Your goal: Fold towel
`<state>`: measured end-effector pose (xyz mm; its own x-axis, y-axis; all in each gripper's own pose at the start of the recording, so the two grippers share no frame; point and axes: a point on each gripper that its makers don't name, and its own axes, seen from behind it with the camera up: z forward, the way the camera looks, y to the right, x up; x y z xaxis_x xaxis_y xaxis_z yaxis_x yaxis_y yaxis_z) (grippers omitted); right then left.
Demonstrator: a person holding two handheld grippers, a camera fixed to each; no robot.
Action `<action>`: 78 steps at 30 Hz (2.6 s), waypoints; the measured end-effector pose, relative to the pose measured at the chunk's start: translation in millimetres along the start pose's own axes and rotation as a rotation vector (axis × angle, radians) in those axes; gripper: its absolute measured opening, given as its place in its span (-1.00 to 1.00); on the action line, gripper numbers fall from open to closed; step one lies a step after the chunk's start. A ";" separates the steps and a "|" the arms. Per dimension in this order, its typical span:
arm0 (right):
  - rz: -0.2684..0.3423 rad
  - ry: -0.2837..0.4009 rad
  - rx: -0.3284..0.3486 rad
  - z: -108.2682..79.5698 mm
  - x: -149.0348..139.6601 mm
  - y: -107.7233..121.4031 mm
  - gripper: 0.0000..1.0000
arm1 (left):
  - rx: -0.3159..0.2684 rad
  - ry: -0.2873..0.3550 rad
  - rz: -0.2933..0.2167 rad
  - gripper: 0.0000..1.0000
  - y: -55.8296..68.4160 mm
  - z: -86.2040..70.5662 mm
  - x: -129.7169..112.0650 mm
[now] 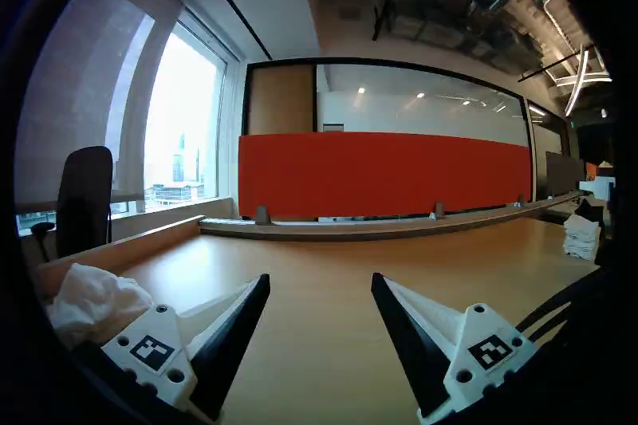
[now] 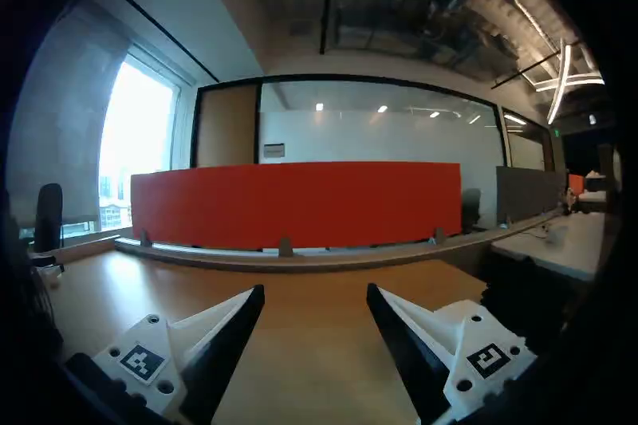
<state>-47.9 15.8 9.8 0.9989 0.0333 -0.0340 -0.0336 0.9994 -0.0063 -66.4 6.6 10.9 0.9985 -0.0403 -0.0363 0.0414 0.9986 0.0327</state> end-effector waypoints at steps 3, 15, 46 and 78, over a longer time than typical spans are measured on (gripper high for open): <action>-0.001 -0.006 -0.003 0.7 -10.6 1.3 0.99 | 0.000 0.000 0.000 0.88 0.2 0.1 -0.1; 0.017 -0.019 -0.003 2.7 -39.2 2.8 0.99 | 0.000 0.000 0.000 0.89 0.5 -0.1 -0.3; -0.030 -0.012 0.012 -8.8 -56.7 -9.6 0.99 | 0.000 0.000 0.000 0.88 0.9 0.1 -0.9; -0.028 -0.014 0.013 -8.2 -60.0 -9.9 0.99 | 0.000 -0.001 0.000 0.88 0.1 -0.8 1.5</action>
<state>-107.7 3.9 3.7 0.9998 0.0058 -0.0196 -0.0057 1.0000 0.0058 -64.9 6.6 10.1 0.9985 -0.0403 -0.0357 0.0415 0.9986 0.0326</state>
